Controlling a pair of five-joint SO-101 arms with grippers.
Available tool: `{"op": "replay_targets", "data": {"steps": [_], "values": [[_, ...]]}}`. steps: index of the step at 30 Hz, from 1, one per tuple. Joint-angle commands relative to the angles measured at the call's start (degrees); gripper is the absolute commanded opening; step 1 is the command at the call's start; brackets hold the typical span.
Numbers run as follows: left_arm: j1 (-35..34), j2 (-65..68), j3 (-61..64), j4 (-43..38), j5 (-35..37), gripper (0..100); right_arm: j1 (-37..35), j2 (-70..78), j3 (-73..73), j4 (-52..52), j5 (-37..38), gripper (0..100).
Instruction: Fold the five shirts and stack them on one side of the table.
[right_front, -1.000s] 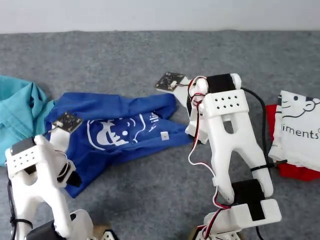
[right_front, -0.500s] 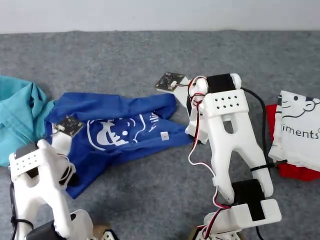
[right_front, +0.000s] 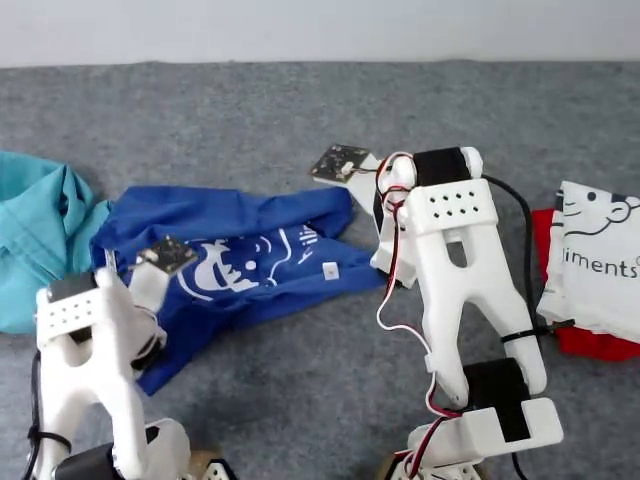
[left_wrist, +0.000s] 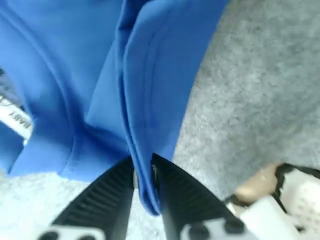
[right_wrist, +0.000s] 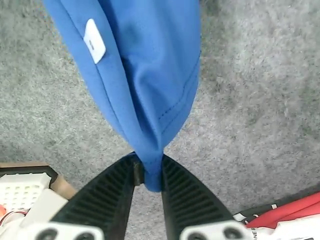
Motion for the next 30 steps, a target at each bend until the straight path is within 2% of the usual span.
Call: {"op": "replay_targets", "data": {"steps": [1, 6, 10, 15, 23, 30], "values": [[0.70, -2.02, -7.78, 6.33, 0.09, 2, 0.75, -0.66, -0.70, 0.66, -0.53, 1.0], [1.14, -1.49, -8.31, 9.67, -0.26, 5, 0.75, -0.66, -0.70, 0.66, -0.53, 1.0], [0.97, -1.93, -3.74, 5.63, -0.09, 13, 0.75, -0.66, -0.70, 0.66, -0.53, 1.0], [0.88, -1.93, 1.01, 0.44, 0.00, 13, 0.75, -0.66, -0.70, 0.75, -0.53, 1.0], [0.79, -1.93, 1.45, -2.02, 0.18, 13, 0.66, -0.66, -0.70, 0.75, -0.53, 1.0], [-4.84, -1.49, -1.89, -2.29, 2.02, 13, 0.66, -0.66, -0.70, 1.54, -0.53, 1.0]]}}
